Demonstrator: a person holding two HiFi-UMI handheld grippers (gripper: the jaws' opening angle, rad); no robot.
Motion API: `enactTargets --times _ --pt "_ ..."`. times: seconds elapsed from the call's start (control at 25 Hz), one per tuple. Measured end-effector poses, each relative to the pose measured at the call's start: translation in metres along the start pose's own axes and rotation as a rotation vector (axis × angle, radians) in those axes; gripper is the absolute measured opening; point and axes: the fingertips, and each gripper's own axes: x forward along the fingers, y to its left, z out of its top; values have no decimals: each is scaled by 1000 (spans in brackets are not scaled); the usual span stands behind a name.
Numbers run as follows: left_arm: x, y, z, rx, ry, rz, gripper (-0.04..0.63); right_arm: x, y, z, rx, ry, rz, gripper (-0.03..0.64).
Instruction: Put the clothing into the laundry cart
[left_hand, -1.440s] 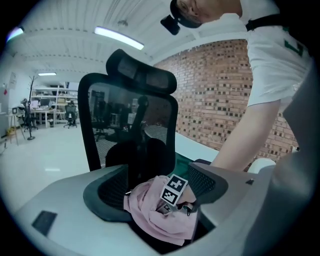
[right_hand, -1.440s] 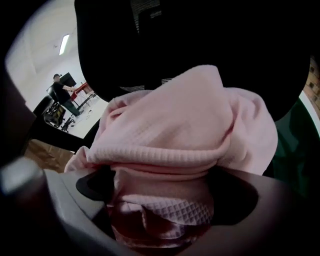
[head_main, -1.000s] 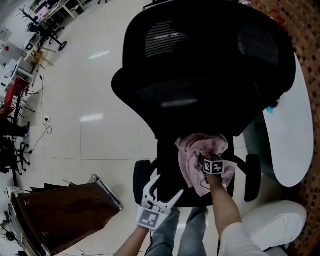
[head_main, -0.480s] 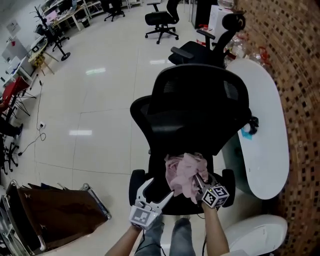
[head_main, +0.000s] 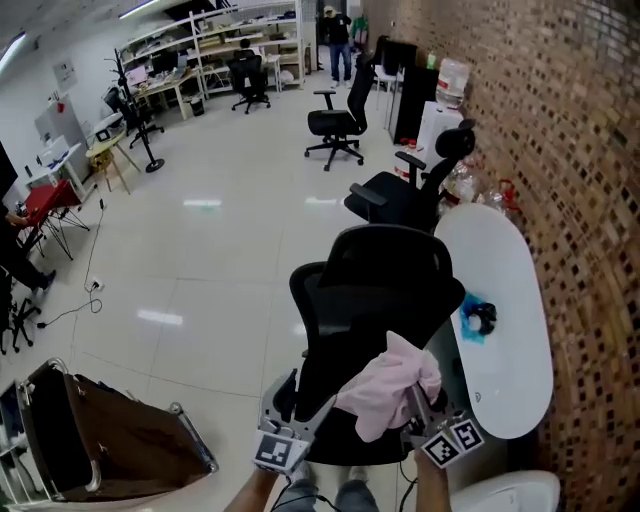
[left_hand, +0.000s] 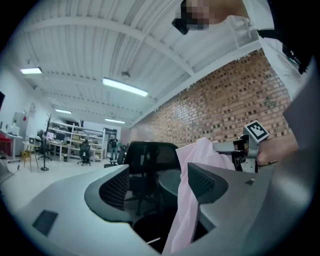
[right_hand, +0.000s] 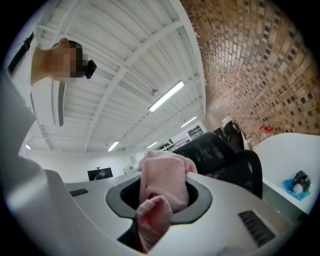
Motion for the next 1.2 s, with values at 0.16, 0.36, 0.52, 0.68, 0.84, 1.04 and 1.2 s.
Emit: enactTargets --times 0.16,0.36,0.52,0.68,0.84,1.04,1.2 --pt "-5 7 61 -17 -103 55 365 -2 31 67 -140 -74 52 129" --pt "-36 12 94 12 -137 96 365 -16 63 92 -200 -115 71 129" --pt "-46 12 102 20 -153 128 365 -16 70 86 -184 -100 108 129" --pt "-55 7 106 38 -160 153 365 -11 85 71 -154 -71 173 129" --pt "-74 5 110 48 -167 208 365 -7 109 62 -125 -49 266 129" --pt "-123 23 100 95 -150 373 365 4 146 56 -110 -19 419 129" --pt "-172 21 107 114 -180 490 365 9 187 49 -104 6 556 129"
